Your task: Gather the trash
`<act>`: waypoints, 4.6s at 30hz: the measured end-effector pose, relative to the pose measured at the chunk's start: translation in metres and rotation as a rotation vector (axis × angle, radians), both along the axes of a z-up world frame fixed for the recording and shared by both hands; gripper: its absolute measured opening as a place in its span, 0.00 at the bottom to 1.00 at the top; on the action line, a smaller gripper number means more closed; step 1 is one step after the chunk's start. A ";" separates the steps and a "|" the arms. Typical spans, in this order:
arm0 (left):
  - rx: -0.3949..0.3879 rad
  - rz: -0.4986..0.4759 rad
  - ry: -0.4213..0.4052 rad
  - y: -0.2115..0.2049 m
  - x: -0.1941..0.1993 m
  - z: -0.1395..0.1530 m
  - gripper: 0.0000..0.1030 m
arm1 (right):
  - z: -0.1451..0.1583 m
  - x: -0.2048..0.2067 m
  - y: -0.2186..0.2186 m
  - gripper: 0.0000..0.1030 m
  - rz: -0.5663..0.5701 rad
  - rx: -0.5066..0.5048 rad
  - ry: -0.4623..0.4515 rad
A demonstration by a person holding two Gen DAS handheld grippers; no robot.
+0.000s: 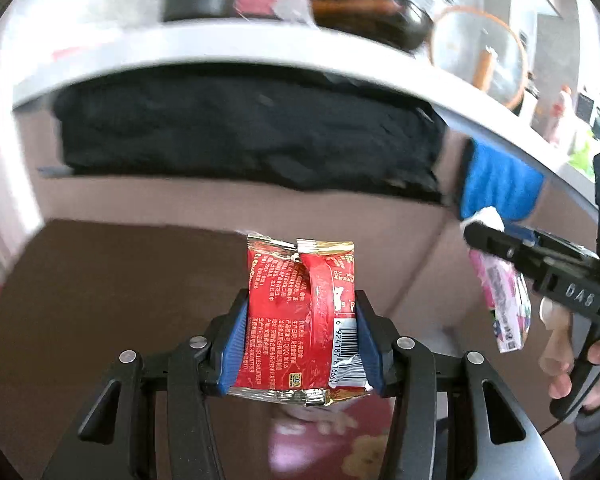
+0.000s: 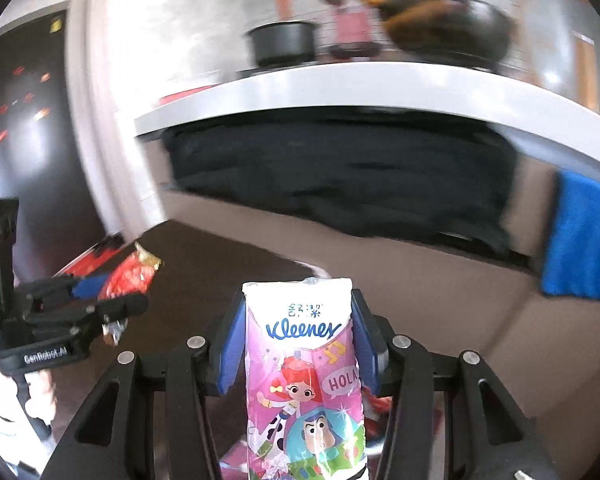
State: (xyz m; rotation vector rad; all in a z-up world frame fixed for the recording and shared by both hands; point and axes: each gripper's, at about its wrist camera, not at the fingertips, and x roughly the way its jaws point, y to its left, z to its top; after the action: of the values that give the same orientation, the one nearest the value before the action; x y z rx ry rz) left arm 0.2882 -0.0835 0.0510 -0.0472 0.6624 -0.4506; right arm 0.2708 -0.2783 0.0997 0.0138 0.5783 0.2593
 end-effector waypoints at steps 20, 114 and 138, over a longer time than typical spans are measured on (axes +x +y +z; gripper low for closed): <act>-0.011 0.095 0.466 -0.126 0.099 -0.261 0.49 | -0.209 0.087 -0.143 0.43 -0.150 0.230 0.326; 0.198 0.228 -0.019 0.044 -0.300 -0.023 0.58 | -0.066 -0.329 0.059 0.61 -0.191 -0.028 0.018; 0.202 0.231 -0.013 0.041 -0.301 -0.024 0.58 | -0.070 -0.326 0.061 0.61 -0.172 -0.030 0.035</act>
State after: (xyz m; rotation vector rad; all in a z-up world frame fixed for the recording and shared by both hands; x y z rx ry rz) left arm -0.0130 -0.0424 0.0272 0.0695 0.6781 -0.1603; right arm -0.0555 -0.2176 0.0299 0.0384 0.6119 0.0836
